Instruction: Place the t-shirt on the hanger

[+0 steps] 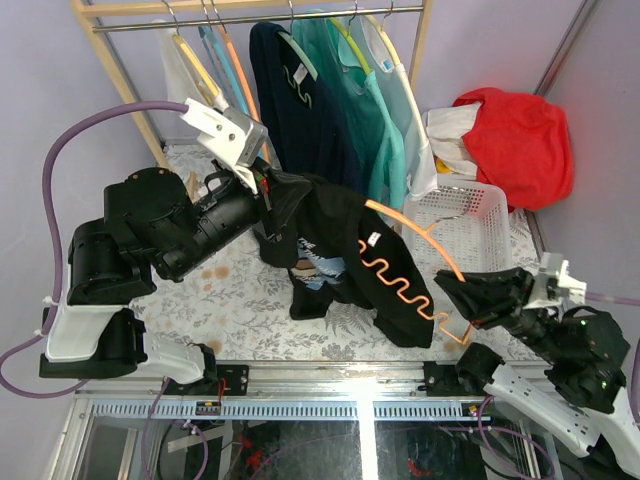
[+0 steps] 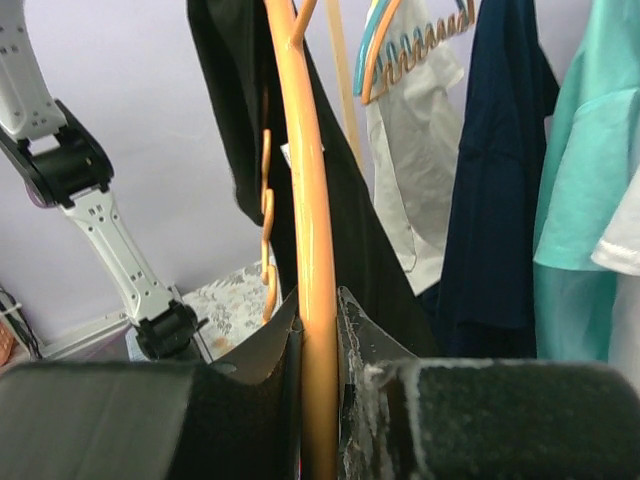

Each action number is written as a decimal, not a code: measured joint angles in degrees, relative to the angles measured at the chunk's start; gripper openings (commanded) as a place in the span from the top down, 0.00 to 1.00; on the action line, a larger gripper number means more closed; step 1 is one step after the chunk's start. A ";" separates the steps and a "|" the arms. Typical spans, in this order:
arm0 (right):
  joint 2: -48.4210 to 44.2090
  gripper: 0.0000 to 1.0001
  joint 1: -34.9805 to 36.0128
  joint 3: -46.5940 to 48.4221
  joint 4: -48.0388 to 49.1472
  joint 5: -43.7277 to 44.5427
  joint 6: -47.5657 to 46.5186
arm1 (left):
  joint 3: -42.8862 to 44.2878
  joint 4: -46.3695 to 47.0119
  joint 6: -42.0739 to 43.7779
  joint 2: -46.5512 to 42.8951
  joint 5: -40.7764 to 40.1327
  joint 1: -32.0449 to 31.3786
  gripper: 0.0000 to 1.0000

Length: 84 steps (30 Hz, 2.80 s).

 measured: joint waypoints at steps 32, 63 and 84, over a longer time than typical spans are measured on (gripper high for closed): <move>10.73 1.00 0.00 -0.83 5.97 -3.80 -1.88 | 1.66 -0.15 -0.02 2.75 3.43 0.00 1.00; 15.78 1.00 0.00 5.53 3.50 3.39 -12.17 | 2.58 -0.74 -0.04 1.79 6.34 0.00 1.00; 10.27 1.00 0.00 -2.49 13.51 1.86 -9.05 | -1.07 -0.50 -0.02 0.17 3.80 0.00 0.77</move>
